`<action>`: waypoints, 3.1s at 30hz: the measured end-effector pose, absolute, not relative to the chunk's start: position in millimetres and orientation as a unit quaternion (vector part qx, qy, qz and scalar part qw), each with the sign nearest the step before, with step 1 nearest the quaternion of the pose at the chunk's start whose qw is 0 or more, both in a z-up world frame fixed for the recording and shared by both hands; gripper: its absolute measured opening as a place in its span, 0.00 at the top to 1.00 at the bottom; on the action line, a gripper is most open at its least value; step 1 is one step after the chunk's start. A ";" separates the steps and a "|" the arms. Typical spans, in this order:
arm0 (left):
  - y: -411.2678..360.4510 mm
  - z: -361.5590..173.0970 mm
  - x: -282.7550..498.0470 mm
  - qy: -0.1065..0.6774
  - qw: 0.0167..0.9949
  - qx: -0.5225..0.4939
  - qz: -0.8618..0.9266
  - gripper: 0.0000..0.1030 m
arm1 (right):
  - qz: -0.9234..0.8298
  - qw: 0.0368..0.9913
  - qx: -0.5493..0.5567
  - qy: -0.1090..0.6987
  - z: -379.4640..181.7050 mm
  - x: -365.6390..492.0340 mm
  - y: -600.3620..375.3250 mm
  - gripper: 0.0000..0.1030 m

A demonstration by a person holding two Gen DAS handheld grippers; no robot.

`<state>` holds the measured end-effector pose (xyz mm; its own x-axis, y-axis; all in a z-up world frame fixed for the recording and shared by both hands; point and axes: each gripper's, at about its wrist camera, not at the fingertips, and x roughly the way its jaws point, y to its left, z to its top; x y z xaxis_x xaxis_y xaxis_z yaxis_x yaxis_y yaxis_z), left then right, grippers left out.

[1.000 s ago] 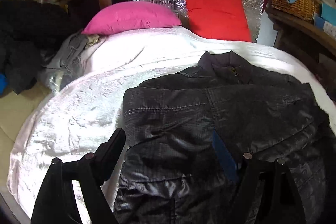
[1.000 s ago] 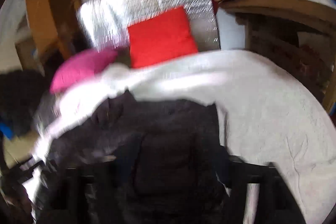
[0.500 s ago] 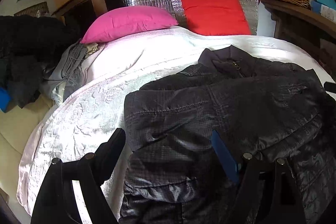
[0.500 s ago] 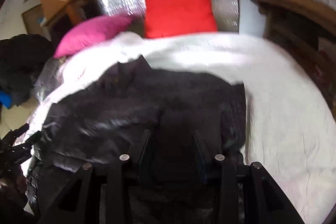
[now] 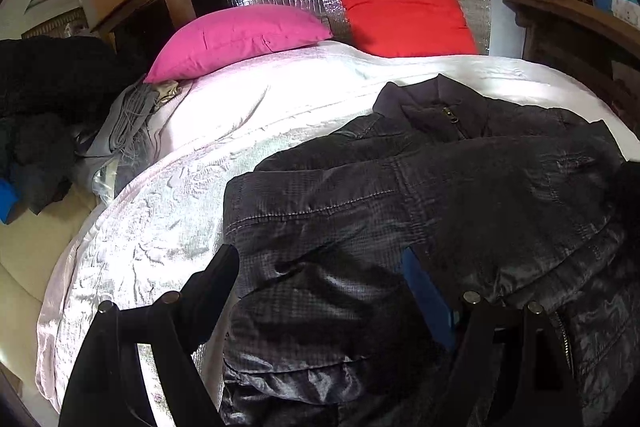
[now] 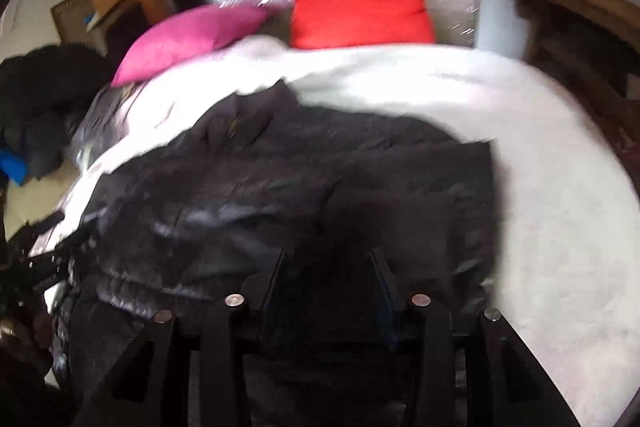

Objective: Fold large clothes

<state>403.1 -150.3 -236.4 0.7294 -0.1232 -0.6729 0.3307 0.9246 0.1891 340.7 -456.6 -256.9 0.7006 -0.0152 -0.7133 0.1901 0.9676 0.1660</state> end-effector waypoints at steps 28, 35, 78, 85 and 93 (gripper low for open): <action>-97.0 -267.7 469.2 0.471 0.864 0.006 -0.177 0.49 | -0.077 0.888 0.221 0.395 -292.6 328.6 -528.9 0.70; -97.6 -272.5 474.9 0.470 0.868 0.036 -0.154 0.23 | -0.072 0.881 0.254 0.392 -289.6 325.0 -541.4 0.71; -85.1 -172.8 279.3 0.274 0.948 0.119 -0.109 0.21 | -0.046 0.927 0.284 0.239 -208.5 151.5 -505.7 0.18; -67.9 -164.2 238.4 0.275 0.951 0.104 -0.099 0.21 | -0.039 0.928 0.280 0.244 -221.7 96.9 -488.4 0.18; -59.4 -146.7 210.6 0.258 0.955 0.115 -0.090 0.21 | -0.036 0.926 0.280 0.251 -228.6 66.3 -476.7 0.18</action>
